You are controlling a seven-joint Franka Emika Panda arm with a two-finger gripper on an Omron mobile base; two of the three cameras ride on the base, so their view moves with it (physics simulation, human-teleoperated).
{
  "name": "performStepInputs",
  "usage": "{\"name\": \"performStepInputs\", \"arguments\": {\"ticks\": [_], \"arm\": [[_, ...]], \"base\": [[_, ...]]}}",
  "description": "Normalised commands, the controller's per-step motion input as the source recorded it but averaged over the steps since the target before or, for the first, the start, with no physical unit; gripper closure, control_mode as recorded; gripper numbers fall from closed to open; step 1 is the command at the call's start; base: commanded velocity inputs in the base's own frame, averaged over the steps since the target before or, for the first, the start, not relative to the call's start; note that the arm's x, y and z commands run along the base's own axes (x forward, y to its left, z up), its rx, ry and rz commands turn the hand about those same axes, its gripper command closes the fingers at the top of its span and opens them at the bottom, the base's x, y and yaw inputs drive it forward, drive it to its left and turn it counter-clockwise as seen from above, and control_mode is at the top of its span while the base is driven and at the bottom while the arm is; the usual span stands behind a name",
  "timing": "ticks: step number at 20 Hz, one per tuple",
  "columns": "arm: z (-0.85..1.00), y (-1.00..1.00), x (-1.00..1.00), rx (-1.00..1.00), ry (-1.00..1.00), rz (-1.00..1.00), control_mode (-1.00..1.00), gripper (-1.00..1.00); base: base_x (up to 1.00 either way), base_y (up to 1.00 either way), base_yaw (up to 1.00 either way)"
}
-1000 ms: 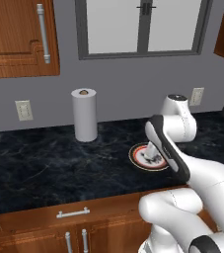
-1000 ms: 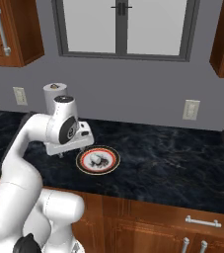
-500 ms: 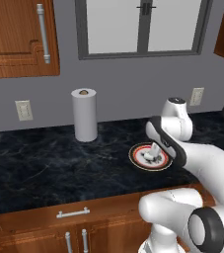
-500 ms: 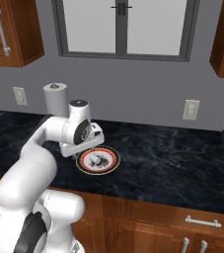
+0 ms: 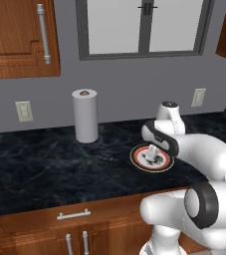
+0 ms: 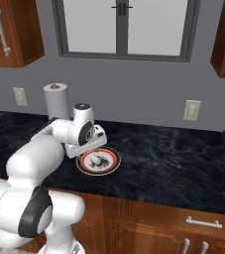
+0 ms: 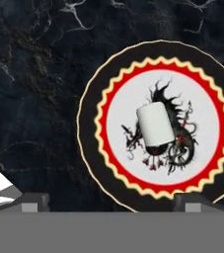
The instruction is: Pick up the marshmallow and place it in the cup of hot chocolate on the dining counter.
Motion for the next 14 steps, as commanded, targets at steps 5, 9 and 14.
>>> {"name": "performStepInputs", "arguments": {"ticks": [5, 9, 14], "arm": [[-0.41, 0.0, 0.28, -0.04, 0.0, 0.0, -1.0, -1.0], [-0.34, 0.0, 0.34, 0.0, 0.0, 0.01, -1.0, -1.0], [-0.19, 0.0, 0.29, 0.0, 0.04, 0.05, -1.0, -1.0]], "base": [[0.0, 0.0, 0.0], [0.0, 0.0, 0.0], [0.0, 0.0, 0.0]]}}
